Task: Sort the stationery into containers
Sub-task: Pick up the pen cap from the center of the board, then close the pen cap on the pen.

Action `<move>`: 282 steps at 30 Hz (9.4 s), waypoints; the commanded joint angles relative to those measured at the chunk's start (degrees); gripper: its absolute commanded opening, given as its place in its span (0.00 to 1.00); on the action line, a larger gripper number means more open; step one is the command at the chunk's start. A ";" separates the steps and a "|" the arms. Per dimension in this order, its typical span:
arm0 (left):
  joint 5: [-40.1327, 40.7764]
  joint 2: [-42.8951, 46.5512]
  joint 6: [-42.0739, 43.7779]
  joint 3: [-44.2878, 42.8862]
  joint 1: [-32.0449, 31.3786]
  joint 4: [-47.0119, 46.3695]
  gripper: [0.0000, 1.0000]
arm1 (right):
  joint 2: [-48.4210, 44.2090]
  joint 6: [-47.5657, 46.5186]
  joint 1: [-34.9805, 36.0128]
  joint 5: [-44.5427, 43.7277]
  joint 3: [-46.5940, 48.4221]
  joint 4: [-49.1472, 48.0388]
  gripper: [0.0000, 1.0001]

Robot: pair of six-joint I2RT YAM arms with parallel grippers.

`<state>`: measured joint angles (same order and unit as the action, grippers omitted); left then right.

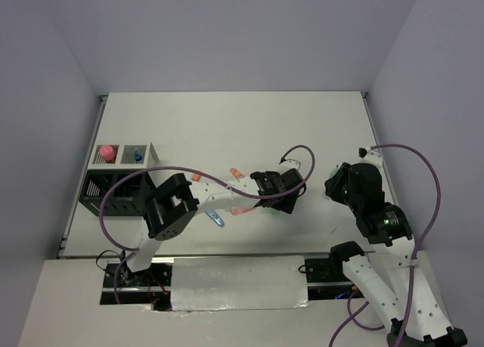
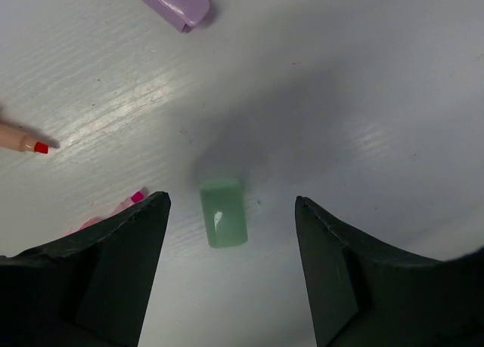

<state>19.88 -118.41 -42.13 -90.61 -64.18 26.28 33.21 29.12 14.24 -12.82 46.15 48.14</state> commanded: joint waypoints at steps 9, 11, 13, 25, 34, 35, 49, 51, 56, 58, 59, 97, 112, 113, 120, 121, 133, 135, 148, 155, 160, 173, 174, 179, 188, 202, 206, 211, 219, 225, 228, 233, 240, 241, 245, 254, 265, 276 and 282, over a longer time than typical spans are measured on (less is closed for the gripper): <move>0.34 -5.16 -0.76 -4.05 0.20 1.75 0.68 | 0.10 -1.96 -0.18 2.45 1.31 -0.68 0.00; -0.19 -5.25 -1.29 -2.74 0.20 1.32 0.66 | 0.10 -1.97 -0.18 2.54 1.40 -0.85 0.00; -0.28 -5.25 -1.73 -1.86 0.20 0.96 0.66 | 0.27 -2.14 -0.26 2.71 1.40 -0.94 0.00; -1.33 -3.06 -1.90 -0.27 -0.07 1.14 0.08 | -0.17 -2.93 -0.18 4.03 1.40 -1.56 0.00; -0.55 16.08 2.31 1.22 0.55 -4.75 0.00 | -5.96 -8.73 -0.18 26.42 -0.45 -11.04 0.00; -0.63 20.72 2.75 2.09 1.07 -5.53 0.00 | -6.31 -8.99 -0.26 29.31 -1.23 -13.49 0.00; -28.21 60.04 3.37 40.32 11.45 -64.49 0.00 | -8.87 20.17 7.72 65.74 -21.36 -77.54 0.00; -29.98 60.93 2.84 42.69 11.45 -68.36 0.00 | -7.03 19.57 14.04 64.42 -21.19 -79.77 0.00; -32.88 61.37 1.44 43.68 11.54 -76.20 0.00 | -2.54 16.49 21.44 60.64 -19.70 -81.18 0.00; -32.98 61.37 1.35 43.85 11.54 -76.90 0.00 | -1.75 16.58 21.88 60.37 -19.61 -81.97 0.00; -32.89 61.37 1.26 44.02 11.54 -77.17 0.00 | -1.57 16.49 22.06 60.02 -19.61 -81.98 0.00; -31.13 59.88 -2.87 49.65 11.19 -83.42 0.00 | 5.63 12.45 24.43 55.36 -13.46 -79.96 0.00; -31.57 61.19 -2.96 51.14 10.57 -81.57 0.02 | 9.50 4.73 24.34 53.69 -0.99 -71.00 0.00; -31.57 61.28 -2.78 51.15 10.57 -81.39 0.04 | 9.59 3.76 24.26 52.99 -0.11 -69.08 0.00; -31.66 62.60 0.46 48.16 10.04 -75.51 0.56 | 10.74 -0.82 24.43 56.15 1.67 -66.86 0.00; -31.57 62.86 1.34 47.90 9.96 -75.15 0.59 | 10.65 -0.82 24.43 56.24 1.31 -66.86 0.00; -34.02 62.34 5.30 44.20 9.87 -69.96 0.58 | 10.47 1.28 24.43 58.16 -0.19 -67.30 0.00; -34.73 61.81 5.39 44.03 9.78 -69.18 0.53 | 10.91 1.72 24.52 58.61 0.34 -67.13 0.00; -35.26 61.89 6.62 44.03 9.43 -67.15 0.00 | 10.82 2.16 24.52 58.87 0.52 -67.39 0.02; -41.84 62.86 8.03 41.83 9.34 -69.51 0.00 | 10.29 2.07 24.43 60.89 -3.17 -70.80 0.57; -40.10 63.22 8.38 41.30 8.38 -69.27 0.00 | 10.56 2.25 24.70 60.11 -4.49 -71.69 0.65; -28.59 62.07 9.43 40.87 5.91 -66.54 0.00 | 12.40 -2.13 29.96 53.87 -0.89 -66.70 0.54; -28.06 61.99 9.52 40.69 5.91 -65.93 0.00 | 12.49 -2.66 30.32 53.08 -0.71 -66.16 0.52; -26.56 61.72 9.79 40.25 5.56 -64.08 0.00 | 12.31 -4.07 30.76 50.70 -0.54 -64.67 0.20; -23.67 62.86 11.63 38.23 5.56 -59.95 0.80 | 11.96 -4.96 30.94 50.61 -1.24 -63.70 0.00; -22.07 65.41 15.94 32.95 7.31 -51.86 0.86 | 12.58 -4.34 30.94 55.79 -0.89 -64.58 0.00; -24.53 64.10 14.88 31.90 8.11 -51.33 0.80 | 13.11 -4.08 30.76 56.85 -0.36 -64.58 0.00; -28.66 62.51 13.22 31.81 8.72 -52.38 0.75 | 13.19 -4.69 30.94 56.42 0.52 -63.43 0.00; -32.45 61.28 11.28 33.91 8.72 -53.00 0.02 | 13.11 -5.04 30.94 55.88 2.09 -63.08 0.00; -35.17 61.72 9.53 38.39 8.72 -55.55 0.00 | 13.02 -5.74 30.85 57.91 5.87 -64.14 0.00; -33.77 62.42 7.42 41.21 8.72 -57.65 0.00 | 13.28 -6.71 30.76 58.00 8.24 -64.23 0.00; -32.96 64.18 4.69 46.22 8.64 -64.50 0.00 | 15.56 -5.84 30.94 57.90 10.45 -65.71 0.00; -33.77 62.43 5.12 47.28 7.41 -65.14 0.00 | 17.50 -6.09 30.76 54.57 14.57 -63.36 0.00; -32.81 62.34 5.30 47.36 6.88 -64.43 0.00 | 18.20 -6.88 30.93 54.57 16.58 -62.56 0.00; -30.51 61.28 6.18 48.50 4.86 -64.42 0.00 | 21.01 -8.91 30.76 54.21 22.30 -58.61 0.00; -27.09 60.66 6.80 51.58 1.61 -63.12 0.00 | 25.41 -7.95 29.09 54.56 30.58 -57.19 0.00; -20.34 59.79 7.76 49.92 -0.42 -56.62 0.00 | 30.24 -12.25 29.09 52.45 35.94 -50.69 0.00; -13.73 63.12 15.23 39.55 -0.33 -43.42 0.44 | 19.71 -12.25 30.06 56.32 16.52 -55.70 0.00; -13.11 65.05 15.15 40.16 -0.33 -43.42 0.31 | 18.82 -12.60 30.14 57.29 14.76 -54.73 0.00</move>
<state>7.77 -53.78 -29.23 -51.16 -64.23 -25.23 54.54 17.47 44.07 44.16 59.83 3.46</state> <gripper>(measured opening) 0.386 0.360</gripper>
